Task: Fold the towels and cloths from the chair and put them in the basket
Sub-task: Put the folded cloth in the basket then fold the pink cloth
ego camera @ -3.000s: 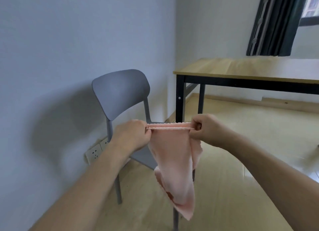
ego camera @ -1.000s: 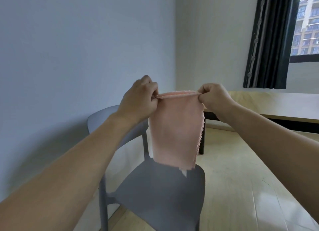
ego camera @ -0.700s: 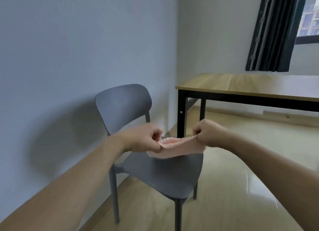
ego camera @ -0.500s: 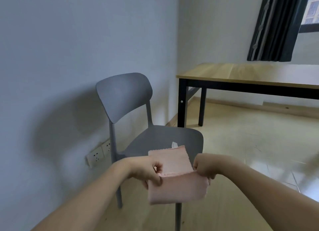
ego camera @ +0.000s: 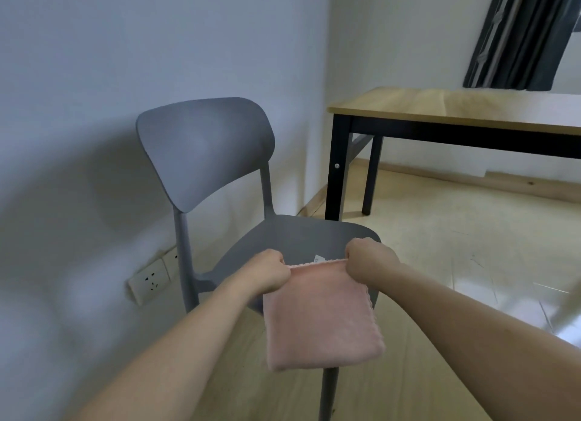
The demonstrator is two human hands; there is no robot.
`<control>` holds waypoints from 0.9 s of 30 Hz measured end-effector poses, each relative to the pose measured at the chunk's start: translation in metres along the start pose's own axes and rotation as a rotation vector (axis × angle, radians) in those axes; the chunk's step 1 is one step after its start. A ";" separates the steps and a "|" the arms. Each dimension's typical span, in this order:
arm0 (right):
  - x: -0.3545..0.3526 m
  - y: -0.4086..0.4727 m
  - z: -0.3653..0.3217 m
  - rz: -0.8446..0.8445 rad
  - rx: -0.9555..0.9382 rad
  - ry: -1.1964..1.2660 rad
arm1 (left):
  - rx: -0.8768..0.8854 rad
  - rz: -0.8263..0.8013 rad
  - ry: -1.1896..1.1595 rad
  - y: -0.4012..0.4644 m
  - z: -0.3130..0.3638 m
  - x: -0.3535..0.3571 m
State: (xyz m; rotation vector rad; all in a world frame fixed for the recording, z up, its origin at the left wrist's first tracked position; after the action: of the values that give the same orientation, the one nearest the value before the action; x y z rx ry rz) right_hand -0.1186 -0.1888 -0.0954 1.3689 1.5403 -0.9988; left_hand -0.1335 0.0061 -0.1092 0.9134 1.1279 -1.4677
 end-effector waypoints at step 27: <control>-0.022 0.027 -0.007 -0.182 -0.258 0.356 | 0.158 0.190 0.058 0.021 0.004 -0.022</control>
State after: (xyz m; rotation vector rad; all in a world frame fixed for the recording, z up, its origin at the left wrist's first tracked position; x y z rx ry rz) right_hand -0.0905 -0.1874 -0.0731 1.2864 2.0120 -0.6523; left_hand -0.1091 0.0078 -0.0913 1.1480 0.9483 -1.3952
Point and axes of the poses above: each hand's wrist, its own y-axis towards the middle knuckle, its own x-axis out of the palm, z = x × y, the point moved 1 cm from there along y, towards the middle knuckle, and after that the axes turned 13 degrees about y, right-handed, at the moved point
